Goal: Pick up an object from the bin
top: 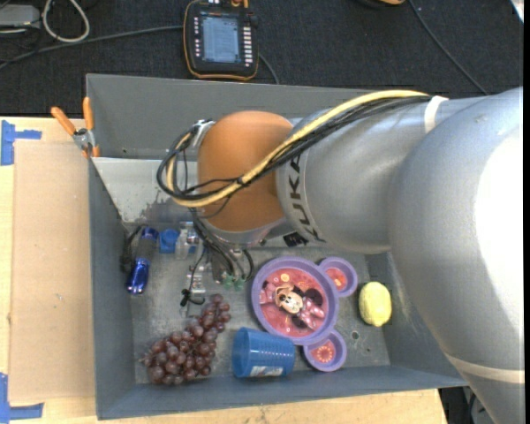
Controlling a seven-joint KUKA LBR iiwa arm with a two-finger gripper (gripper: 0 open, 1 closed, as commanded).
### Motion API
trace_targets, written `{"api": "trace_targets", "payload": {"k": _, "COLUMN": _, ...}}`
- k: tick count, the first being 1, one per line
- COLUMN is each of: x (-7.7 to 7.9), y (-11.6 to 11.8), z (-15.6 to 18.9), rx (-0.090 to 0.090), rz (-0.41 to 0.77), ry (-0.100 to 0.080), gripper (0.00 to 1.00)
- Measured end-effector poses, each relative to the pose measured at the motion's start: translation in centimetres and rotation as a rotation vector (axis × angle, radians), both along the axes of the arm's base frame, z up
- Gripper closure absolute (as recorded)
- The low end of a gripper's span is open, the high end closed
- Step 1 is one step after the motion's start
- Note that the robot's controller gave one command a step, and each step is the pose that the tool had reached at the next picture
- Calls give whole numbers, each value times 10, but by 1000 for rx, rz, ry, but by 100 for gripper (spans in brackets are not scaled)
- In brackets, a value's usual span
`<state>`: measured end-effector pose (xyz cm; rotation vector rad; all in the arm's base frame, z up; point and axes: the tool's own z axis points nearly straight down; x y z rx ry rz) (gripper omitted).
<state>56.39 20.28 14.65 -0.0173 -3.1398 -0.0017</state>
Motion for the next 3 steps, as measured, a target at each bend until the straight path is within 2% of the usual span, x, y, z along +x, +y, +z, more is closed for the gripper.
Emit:
{"api": "trace_targets", "payload": {"k": 1, "x": 0, "y": 0, "z": 0, "rx": 0, "rz": 0, "ry": 0, "gripper": 0}}
{"api": "trace_targets", "payload": {"k": 2, "x": 8, "y": 12, "z": -55, "rx": -2, "rz": 12, "ry": 7, "gripper": 0}}
{"api": "trace_targets", "payload": {"k": 3, "x": -52, "y": -45, "z": -34, "rx": 1, "rz": 44, "ry": -2, "gripper": 0}}
